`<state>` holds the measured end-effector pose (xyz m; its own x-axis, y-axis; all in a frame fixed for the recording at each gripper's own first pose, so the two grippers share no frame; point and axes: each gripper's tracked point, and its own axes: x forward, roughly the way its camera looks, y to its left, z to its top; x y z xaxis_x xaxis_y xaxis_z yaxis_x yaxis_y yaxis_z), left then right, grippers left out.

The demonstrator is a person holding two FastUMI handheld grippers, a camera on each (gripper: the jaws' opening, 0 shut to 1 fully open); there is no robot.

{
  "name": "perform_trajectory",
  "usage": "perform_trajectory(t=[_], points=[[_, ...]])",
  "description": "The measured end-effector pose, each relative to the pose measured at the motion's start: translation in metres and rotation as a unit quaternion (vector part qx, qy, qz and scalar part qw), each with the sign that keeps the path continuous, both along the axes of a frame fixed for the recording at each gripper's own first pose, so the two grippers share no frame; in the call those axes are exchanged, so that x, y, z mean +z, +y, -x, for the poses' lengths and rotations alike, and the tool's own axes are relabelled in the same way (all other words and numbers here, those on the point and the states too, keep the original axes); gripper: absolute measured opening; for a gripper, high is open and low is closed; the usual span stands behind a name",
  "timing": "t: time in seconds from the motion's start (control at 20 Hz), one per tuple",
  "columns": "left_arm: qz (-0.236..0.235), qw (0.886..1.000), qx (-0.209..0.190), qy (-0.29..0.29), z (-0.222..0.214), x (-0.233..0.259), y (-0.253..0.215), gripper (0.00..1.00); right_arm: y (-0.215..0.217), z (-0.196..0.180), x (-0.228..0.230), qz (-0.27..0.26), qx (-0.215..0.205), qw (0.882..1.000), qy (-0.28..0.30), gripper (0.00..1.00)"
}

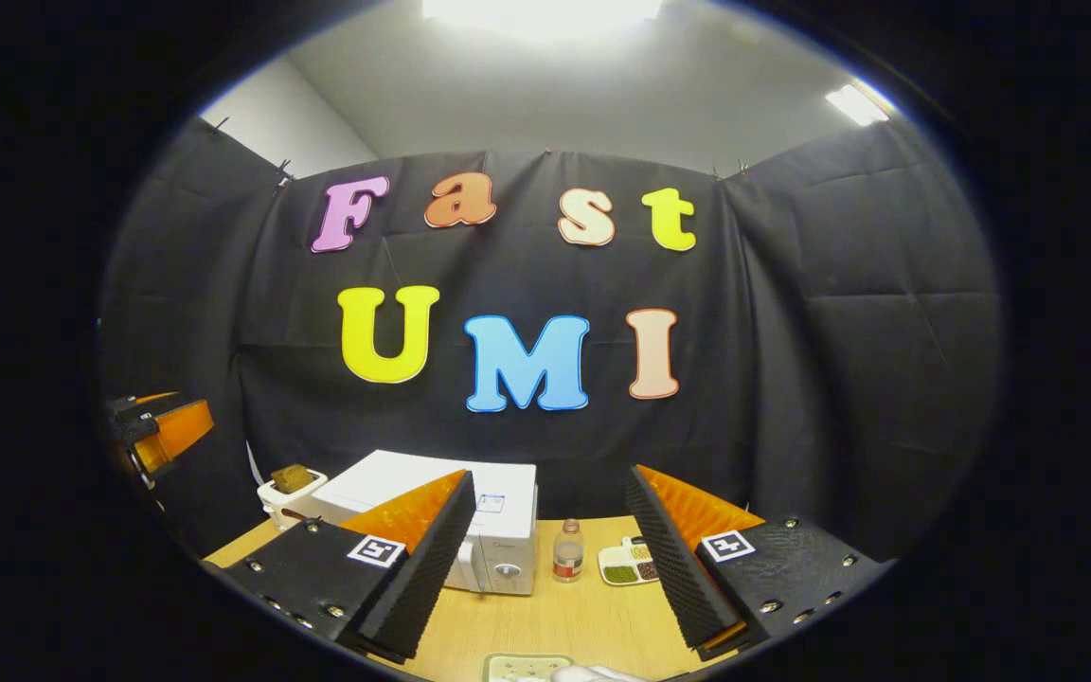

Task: Open the microwave oven with the left hand, put the food in, and close the microwave oven.

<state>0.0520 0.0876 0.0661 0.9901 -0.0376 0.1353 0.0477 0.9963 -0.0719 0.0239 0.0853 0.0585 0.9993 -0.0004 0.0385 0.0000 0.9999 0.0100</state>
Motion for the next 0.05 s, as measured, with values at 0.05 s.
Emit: perform_trajectory(t=[0.05], points=[[0.001,1.000,0.000,0.000,0.0032,0.0009,0.0006,1.00,0.0006,0.0023,-0.0007,-0.002,0.001,1.000,0.002,0.98]])
